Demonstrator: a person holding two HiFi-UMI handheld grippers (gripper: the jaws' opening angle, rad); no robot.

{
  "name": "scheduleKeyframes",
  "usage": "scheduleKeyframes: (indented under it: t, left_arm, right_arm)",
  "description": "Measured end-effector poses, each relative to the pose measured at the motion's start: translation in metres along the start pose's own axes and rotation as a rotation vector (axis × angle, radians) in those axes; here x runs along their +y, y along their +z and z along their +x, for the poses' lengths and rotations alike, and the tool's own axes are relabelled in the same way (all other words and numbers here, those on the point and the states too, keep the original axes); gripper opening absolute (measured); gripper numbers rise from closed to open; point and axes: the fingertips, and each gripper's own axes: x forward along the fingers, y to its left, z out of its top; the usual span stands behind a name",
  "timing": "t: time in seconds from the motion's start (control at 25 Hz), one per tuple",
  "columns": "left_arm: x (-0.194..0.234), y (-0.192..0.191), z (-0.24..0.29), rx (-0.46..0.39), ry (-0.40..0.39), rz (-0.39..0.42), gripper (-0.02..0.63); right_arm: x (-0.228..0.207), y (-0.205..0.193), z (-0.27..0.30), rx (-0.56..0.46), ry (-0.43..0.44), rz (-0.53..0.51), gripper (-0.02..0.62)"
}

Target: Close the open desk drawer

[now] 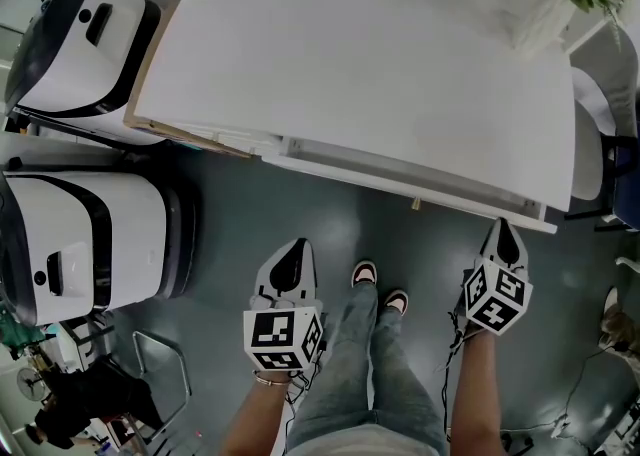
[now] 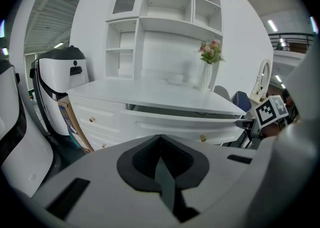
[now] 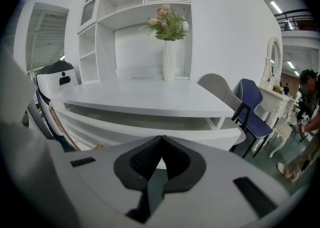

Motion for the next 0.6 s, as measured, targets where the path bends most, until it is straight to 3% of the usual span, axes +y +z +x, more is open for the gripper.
scheduleKeyframes:
  t: [0.6]
  left_arm:
    - [0.008,0.001,0.006,0.009,0.012,-0.012,0.018]
  right_arm:
    - [-0.001,0.014,0.017,-0.027,-0.026,-0.014,0.008]
